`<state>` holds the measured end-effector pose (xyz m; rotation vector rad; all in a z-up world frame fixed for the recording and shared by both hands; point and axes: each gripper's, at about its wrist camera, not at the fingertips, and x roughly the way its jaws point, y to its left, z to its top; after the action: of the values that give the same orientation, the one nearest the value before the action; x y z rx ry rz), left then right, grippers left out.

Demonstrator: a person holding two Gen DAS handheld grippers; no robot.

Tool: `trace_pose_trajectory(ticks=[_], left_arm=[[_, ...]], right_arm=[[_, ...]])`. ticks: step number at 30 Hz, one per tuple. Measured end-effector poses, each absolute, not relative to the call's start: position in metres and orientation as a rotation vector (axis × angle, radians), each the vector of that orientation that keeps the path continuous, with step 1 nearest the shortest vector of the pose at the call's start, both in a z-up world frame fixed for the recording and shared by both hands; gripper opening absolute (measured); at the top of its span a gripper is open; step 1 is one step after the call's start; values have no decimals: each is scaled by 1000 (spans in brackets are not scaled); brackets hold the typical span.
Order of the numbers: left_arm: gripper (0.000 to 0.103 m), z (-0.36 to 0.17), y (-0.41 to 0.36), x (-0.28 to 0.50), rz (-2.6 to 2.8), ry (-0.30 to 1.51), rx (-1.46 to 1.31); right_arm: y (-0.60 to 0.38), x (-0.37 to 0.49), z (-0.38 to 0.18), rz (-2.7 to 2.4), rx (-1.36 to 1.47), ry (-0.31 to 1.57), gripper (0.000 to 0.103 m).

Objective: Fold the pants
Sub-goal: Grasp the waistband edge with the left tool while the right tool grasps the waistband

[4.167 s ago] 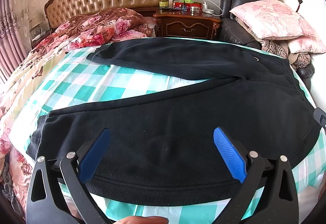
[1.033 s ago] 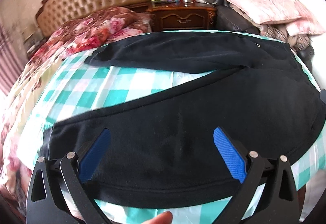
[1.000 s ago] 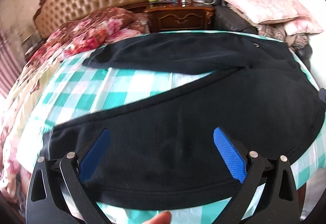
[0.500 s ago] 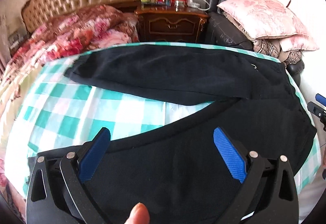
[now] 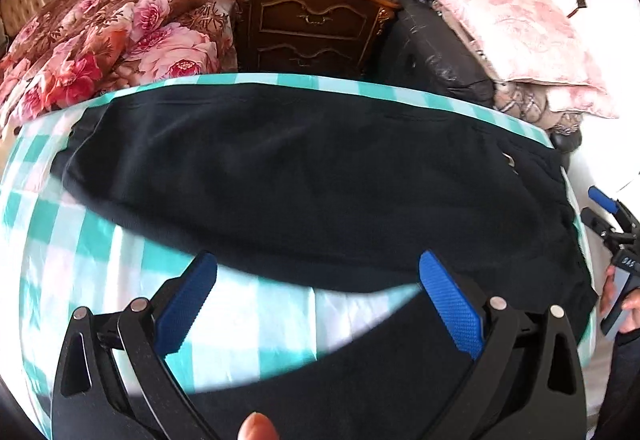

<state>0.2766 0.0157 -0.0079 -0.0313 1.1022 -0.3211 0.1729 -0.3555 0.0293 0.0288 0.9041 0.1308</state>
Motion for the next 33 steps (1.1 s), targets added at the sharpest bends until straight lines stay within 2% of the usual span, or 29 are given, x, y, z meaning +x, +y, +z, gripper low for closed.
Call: trace_pose_trajectory(ticks=[7, 13, 23, 27, 29, 31, 33], left_arm=[[101, -14, 9, 355, -236, 1039, 148], [101, -28, 9, 408, -207, 1093, 253], [101, -41, 25, 478, -433, 1142, 211], [101, -43, 31, 488, -604, 1111, 280], [101, -45, 28, 487, -649, 1075, 373], [101, -48, 24, 485, -666, 1028, 472], [101, -52, 20, 485, -690, 994, 569]], right_arm=[[-381, 258, 4, 297, 18, 1017, 99], [-385, 303, -20, 355, -98, 1082, 98], [-405, 353, -35, 429, -132, 1162, 98], [-420, 359, -47, 441, -134, 1201, 97], [-422, 359, -53, 448, -147, 1220, 93], [-423, 359, -60, 467, -163, 1237, 82], [-424, 358, -64, 480, -173, 1238, 79]])
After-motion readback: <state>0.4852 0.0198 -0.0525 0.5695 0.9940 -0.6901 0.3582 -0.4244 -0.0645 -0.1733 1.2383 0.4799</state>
